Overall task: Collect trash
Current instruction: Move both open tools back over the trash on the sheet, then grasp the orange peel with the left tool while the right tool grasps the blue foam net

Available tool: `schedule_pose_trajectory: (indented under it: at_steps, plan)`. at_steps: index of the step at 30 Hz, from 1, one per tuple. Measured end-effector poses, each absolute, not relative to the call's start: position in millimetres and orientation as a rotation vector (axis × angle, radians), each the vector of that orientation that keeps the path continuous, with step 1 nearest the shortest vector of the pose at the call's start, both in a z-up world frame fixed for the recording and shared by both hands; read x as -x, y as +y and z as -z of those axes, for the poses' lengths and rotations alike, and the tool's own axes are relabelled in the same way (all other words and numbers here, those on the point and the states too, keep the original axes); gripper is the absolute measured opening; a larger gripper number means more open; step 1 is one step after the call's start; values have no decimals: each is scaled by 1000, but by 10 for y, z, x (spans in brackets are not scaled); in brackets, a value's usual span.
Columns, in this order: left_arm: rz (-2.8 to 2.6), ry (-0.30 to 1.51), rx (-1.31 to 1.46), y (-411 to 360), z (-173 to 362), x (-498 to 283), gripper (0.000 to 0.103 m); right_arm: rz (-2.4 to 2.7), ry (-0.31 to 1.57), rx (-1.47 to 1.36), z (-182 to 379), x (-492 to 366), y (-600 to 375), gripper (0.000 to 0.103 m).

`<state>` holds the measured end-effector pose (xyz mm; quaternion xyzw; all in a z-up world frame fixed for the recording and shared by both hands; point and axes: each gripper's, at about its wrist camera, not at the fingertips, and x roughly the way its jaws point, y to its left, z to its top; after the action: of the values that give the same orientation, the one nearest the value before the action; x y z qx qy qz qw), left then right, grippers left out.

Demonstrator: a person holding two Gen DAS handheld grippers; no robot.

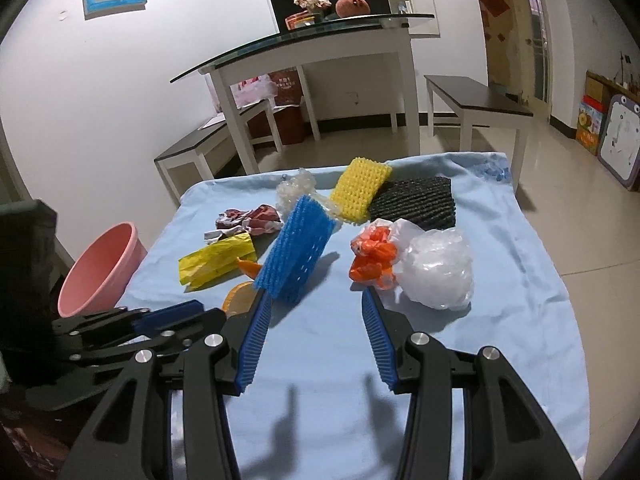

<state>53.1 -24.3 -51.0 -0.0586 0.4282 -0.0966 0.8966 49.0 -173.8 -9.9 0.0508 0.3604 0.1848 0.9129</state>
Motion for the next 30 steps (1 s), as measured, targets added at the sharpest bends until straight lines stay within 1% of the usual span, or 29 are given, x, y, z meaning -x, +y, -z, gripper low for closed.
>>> schedule_pose_trajectory:
  at_steps: [8, 9, 10, 11, 13, 18, 30]
  plan:
    - [153, 911, 106, -229, 658, -614, 27, -389, 761, -114, 153, -553, -1715, 47]
    - [150, 907, 105, -218, 655, -607, 18, -391, 762, -115, 158, -562, -1707, 47]
    - [150, 903, 104, -215, 651, -601, 14, -394, 765, -116, 163, -574, -1697, 47]
    - [147, 899, 100, -204, 649, -594, 11, -397, 768, -118, 171, -583, -1685, 46]
    - [150, 897, 101, -195, 648, -584, 8, -407, 774, -123, 178, -607, -1650, 46]
    - [159, 897, 102, -186, 661, -558, 6, -430, 799, -143, 207, -713, -1537, 47]
    - [179, 877, 135, -48, 583, -461, 6, -346, 902, -250, 464, -1043, -1628, 46]
